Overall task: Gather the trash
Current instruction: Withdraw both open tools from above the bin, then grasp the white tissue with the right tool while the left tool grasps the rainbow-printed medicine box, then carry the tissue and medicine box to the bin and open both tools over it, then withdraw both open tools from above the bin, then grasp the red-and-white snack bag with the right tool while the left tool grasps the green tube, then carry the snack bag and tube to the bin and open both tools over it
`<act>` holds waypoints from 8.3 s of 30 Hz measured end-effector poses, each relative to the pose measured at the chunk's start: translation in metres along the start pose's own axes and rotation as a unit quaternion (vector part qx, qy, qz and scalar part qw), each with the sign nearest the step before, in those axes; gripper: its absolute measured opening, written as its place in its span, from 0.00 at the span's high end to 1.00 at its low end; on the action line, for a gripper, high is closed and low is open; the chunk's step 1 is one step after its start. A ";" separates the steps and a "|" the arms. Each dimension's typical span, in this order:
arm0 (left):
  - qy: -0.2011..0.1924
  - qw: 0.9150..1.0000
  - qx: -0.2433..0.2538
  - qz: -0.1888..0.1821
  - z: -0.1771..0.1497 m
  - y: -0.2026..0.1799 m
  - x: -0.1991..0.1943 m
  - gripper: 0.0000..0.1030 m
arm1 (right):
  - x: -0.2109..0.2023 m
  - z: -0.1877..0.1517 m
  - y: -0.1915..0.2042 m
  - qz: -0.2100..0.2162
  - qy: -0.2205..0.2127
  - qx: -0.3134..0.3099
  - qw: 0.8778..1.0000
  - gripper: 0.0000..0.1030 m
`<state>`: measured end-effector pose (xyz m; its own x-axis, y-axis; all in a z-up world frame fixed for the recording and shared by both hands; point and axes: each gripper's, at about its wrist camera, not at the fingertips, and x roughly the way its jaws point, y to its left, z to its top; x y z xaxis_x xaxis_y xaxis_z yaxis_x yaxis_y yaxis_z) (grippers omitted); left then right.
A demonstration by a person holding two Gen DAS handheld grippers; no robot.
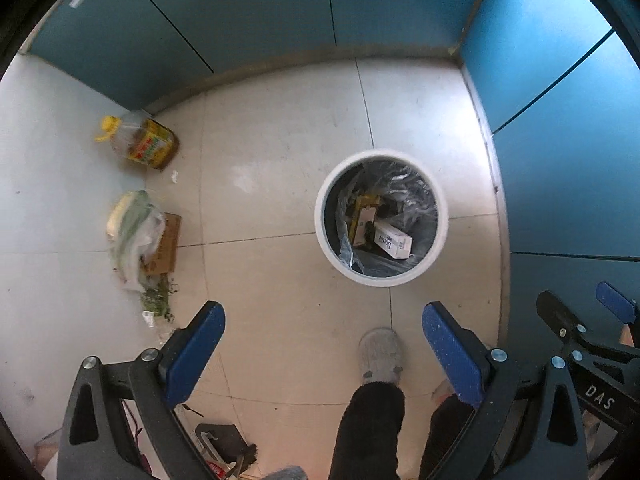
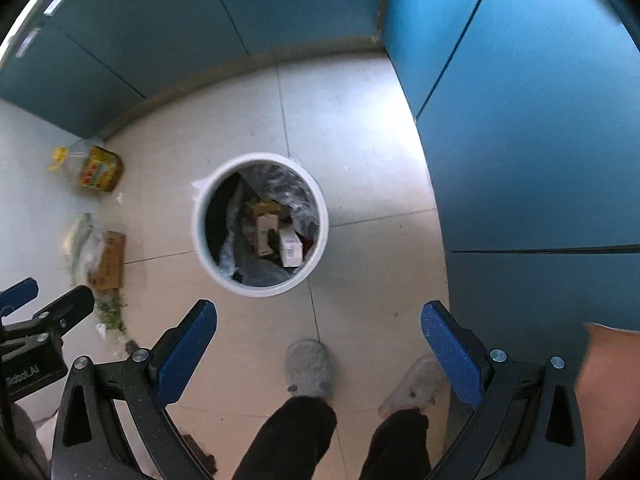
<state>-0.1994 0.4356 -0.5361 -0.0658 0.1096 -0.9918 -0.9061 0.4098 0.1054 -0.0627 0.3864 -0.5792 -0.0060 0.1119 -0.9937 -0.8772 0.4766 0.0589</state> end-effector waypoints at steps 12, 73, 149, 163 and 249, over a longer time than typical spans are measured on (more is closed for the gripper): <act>-0.052 0.999 -0.005 -0.017 -0.054 0.010 -0.166 0.02 | -0.210 -0.048 -0.001 0.038 -0.058 -0.014 0.997 0.00; -0.073 0.927 0.365 -0.046 -0.135 -0.609 -0.265 0.33 | -0.311 -0.228 -0.626 -0.107 -0.163 0.441 0.876 0.96; 0.054 0.997 -0.052 -0.012 0.052 0.019 0.152 0.08 | 0.174 0.032 0.022 0.083 0.044 0.026 0.995 0.03; -0.030 0.998 -0.049 0.011 -0.023 0.041 -0.053 0.08 | -0.072 -0.012 0.008 0.047 -0.021 -0.017 0.999 0.03; -0.144 0.957 0.200 -0.156 -0.059 -0.427 -0.362 1.00 | -0.480 -0.219 -0.564 0.056 -0.366 0.391 0.843 0.97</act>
<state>0.1865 0.1680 -0.2261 0.3517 0.1469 -0.9245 -0.6269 0.7704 -0.1161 0.3301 -0.1273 -0.1566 0.4801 0.5659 -0.6703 -0.3053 0.8241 0.4771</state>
